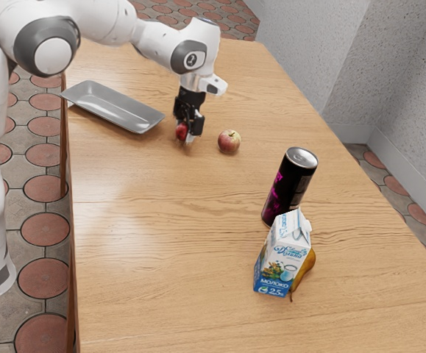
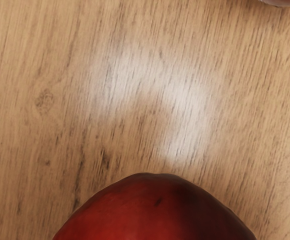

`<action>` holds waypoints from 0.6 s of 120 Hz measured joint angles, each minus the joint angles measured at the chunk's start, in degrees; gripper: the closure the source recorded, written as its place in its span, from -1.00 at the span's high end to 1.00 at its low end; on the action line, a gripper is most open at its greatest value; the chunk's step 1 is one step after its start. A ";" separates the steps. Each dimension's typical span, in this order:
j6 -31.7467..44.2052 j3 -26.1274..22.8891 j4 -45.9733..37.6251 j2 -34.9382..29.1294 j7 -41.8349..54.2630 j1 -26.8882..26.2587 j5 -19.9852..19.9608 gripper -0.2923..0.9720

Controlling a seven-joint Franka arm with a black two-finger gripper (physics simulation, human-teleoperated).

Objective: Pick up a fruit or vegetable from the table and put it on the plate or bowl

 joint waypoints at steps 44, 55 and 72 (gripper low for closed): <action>-10.00 4.49 2.61 -7.17 -0.03 4.95 6.48 0.01; -11.42 5.92 1.47 -7.22 0.20 6.76 6.86 0.01; -12.68 6.75 0.20 -7.20 0.64 10.40 7.06 0.01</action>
